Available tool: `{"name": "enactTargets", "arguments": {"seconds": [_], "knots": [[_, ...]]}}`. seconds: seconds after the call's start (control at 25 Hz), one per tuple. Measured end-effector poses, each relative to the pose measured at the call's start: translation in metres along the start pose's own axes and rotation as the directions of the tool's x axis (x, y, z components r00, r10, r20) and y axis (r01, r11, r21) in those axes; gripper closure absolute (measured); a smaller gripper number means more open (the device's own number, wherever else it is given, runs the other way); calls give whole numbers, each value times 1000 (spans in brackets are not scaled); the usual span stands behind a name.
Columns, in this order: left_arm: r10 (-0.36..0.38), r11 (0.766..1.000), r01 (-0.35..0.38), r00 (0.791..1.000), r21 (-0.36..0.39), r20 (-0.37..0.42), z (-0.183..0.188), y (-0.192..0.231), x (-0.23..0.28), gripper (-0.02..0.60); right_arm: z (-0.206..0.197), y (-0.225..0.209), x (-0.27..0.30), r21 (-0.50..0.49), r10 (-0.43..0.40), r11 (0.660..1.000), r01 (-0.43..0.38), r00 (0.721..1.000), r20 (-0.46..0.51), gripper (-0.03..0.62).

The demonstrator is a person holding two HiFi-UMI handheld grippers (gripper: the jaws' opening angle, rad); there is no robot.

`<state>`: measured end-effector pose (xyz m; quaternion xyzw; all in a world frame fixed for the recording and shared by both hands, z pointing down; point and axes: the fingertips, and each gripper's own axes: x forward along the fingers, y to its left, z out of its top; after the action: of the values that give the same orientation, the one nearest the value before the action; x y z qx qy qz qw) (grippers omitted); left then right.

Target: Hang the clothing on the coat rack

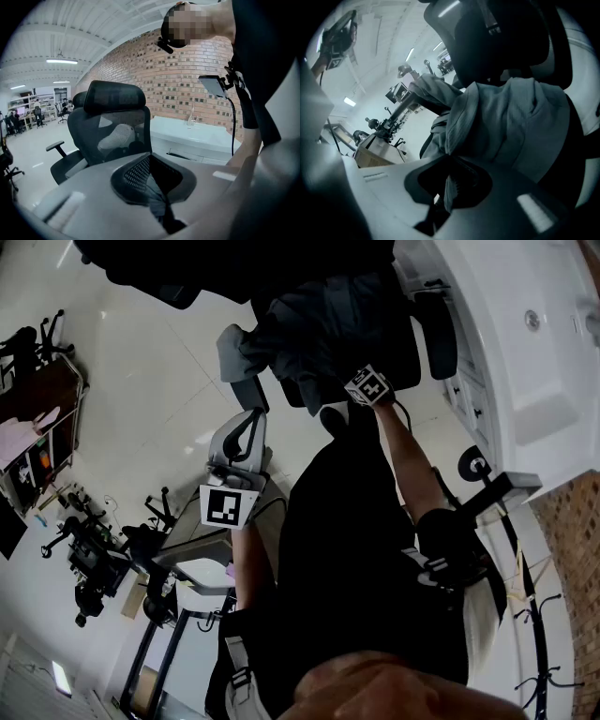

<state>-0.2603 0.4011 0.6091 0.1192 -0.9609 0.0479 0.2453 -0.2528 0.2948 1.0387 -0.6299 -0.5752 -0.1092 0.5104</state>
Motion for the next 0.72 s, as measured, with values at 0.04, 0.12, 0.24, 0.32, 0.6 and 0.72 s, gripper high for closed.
{"name": "enactTargets", "arguments": {"seconds": [0.04,0.12,0.24,0.32,0.6,0.72], "knots": [[-14,1000,14,999,-10,-37,-12,0,4,578,7,8,-11,-11,4,1000,-4,1000,22,580],[-43,998,38,995,-55,-95,-37,1,15,578,27,25,-40,-40,10,999,-7,997,74,580],[-90,987,72,988,-143,-126,-83,7,39,578,74,60,-106,-123,1,992,20,986,169,582],[-123,987,101,973,-121,-197,-117,10,57,578,103,81,-154,-206,-14,977,60,976,219,581],[-203,931,291,914,220,-353,-141,2,127,485,163,133,-284,-435,-122,869,236,954,274,582],[-290,833,421,884,359,-365,-130,-20,159,389,176,153,-321,-484,-209,814,322,939,273,582]]}}
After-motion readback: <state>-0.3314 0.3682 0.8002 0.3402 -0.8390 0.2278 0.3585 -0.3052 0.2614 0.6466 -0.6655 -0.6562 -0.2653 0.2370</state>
